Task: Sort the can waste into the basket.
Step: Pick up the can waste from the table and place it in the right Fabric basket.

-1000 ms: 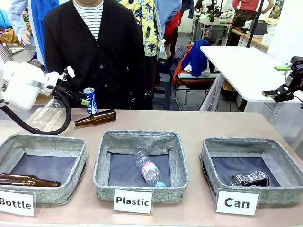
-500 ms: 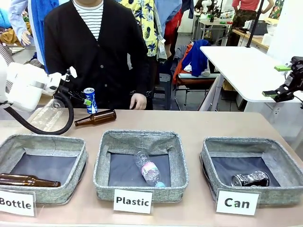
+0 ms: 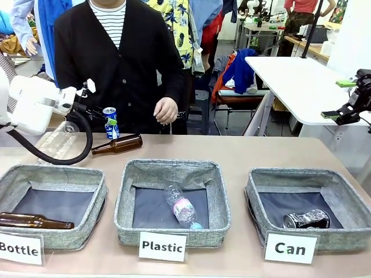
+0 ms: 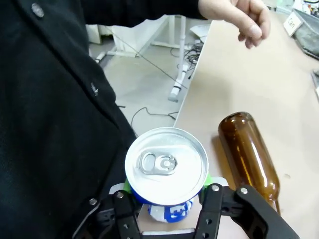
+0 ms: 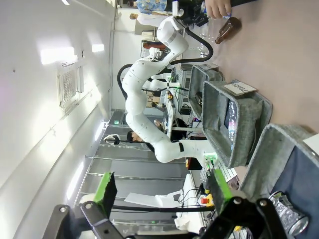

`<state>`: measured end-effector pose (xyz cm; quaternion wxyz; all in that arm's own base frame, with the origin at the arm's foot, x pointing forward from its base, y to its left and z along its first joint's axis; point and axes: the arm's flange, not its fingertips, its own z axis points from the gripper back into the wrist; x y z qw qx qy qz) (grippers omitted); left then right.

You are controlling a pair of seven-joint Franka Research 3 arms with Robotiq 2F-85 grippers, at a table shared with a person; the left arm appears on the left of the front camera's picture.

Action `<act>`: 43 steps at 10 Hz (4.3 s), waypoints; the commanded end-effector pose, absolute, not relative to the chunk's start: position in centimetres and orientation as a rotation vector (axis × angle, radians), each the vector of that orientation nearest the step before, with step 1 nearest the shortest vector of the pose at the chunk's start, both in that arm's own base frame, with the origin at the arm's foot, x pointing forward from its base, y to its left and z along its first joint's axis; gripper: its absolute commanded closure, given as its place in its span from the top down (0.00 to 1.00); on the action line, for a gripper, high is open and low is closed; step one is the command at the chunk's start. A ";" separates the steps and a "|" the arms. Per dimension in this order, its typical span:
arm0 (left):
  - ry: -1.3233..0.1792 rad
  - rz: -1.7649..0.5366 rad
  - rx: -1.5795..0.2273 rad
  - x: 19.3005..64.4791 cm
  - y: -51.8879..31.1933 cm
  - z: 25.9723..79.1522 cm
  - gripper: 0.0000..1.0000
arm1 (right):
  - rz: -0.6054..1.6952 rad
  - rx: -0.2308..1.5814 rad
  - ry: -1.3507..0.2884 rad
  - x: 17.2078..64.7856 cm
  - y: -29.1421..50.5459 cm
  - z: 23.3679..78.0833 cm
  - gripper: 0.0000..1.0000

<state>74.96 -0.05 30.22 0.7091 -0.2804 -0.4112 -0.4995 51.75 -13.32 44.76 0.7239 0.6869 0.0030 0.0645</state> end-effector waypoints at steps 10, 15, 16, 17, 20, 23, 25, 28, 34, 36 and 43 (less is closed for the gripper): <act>-1.055 -1.362 -0.363 36.7 30.3 54.0 0.36 | 0.170 1.513 -0.001 51.7 -13.5 44.9 1.00; -1.098 -1.289 -0.375 30.5 34.7 55.1 0.36 | 0.170 1.513 -0.001 51.7 -13.5 44.9 1.00; -1.098 -1.289 -0.375 30.5 34.7 55.1 0.36 | 0.170 1.513 -0.001 51.7 -13.5 44.9 1.00; -1.162 -1.246 -0.400 30.0 35.9 54.5 0.44 | 0.170 1.513 -0.001 51.7 -13.5 44.9 1.00; -1.156 -1.418 -0.374 29.6 33.6 58.3 0.44 | 0.170 1.513 -0.001 51.7 -13.5 44.9 1.00; -1.340 -1.471 -0.218 18.1 40.6 66.1 0.44 | 0.170 1.513 -0.001 51.7 -13.5 44.9 1.00; -1.429 -1.446 -0.178 13.3 43.6 65.2 0.44 | 0.170 1.513 -0.001 51.7 -13.5 44.9 1.00; -1.454 -1.384 -0.208 12.9 44.5 62.6 0.44 | 0.170 1.513 -0.001 51.7 -13.5 44.9 1.00; -1.321 -1.350 -0.282 21.8 33.7 62.8 0.44 | 0.170 1.513 -0.001 51.7 -13.5 44.9 1.00; -1.274 -1.496 -0.276 27.4 23.0 63.6 0.44 | 0.170 1.513 -0.001 51.7 -13.5 44.9 1.00; -1.119 -1.379 -0.672 39.2 -14.4 59.6 0.44 | 0.159 1.513 0.080 50.6 -13.5 45.0 1.00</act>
